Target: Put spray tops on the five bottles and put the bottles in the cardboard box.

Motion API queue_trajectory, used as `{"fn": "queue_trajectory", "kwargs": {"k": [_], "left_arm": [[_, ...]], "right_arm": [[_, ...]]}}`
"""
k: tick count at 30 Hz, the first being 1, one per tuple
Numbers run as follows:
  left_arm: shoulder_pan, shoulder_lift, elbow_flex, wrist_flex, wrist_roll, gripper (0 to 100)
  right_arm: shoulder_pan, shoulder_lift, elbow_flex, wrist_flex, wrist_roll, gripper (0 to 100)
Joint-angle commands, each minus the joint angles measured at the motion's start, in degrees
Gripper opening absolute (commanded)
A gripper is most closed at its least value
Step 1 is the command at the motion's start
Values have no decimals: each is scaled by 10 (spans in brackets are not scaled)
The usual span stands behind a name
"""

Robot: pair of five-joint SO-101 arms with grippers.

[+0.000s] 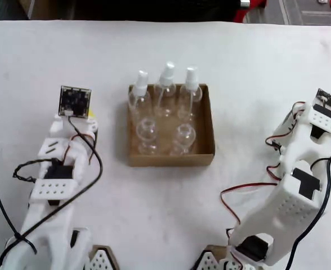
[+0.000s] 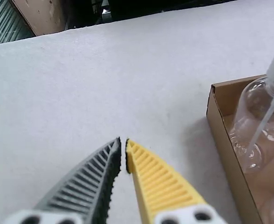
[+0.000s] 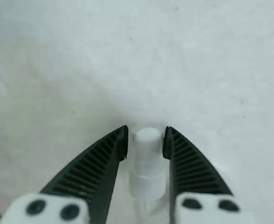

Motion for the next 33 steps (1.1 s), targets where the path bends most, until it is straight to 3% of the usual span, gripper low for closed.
{"fn": "queue_trajectory", "kwargs": {"k": [1,5,11,23,33], "left_arm": [[6,3,-4,-17,-4,27],[6,3,-4,-18,-4,27],[6,3,-4,-18,-4,27],[6,1,-4,-18,-4,27],[6,1,-4,-18,-4,27]], "right_arm": [[-7,-4,-25,-6,1,77],[-7,-3,-22,-8,1,14],[-7,-15,-36,-4,1,15],[-9,-141,-192,112,1,15],[-36,-283,-193,124,1,15]]}}
